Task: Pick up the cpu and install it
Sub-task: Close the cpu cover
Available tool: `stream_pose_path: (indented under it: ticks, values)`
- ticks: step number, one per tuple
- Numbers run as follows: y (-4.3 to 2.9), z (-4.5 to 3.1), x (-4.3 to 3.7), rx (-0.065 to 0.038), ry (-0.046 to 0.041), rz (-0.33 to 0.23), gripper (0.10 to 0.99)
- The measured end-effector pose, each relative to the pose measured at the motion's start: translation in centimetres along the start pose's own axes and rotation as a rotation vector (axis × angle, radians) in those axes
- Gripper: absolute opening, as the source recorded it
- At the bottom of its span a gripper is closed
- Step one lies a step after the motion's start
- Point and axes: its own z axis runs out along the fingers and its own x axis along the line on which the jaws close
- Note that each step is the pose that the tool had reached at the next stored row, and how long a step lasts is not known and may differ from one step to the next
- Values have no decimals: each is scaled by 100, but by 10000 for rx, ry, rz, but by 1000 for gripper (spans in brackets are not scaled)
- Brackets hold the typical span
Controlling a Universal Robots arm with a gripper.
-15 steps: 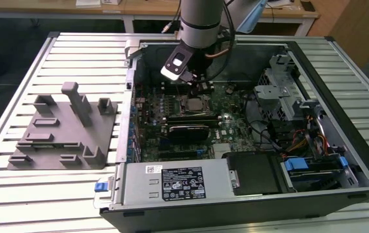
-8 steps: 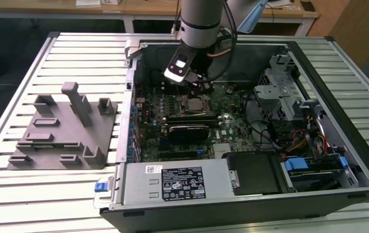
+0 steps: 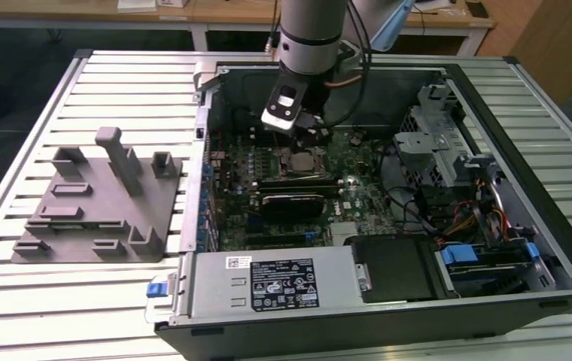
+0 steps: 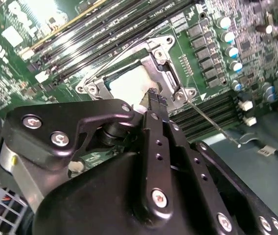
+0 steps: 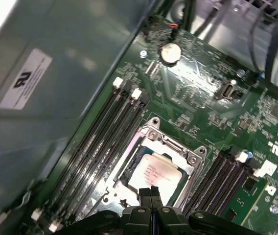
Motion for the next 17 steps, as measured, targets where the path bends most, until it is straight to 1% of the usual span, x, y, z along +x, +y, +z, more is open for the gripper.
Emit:
stream_pose_path:
  ticks: [17]
  values:
    - [0, 8, 0, 96, 29, -3085, 106]
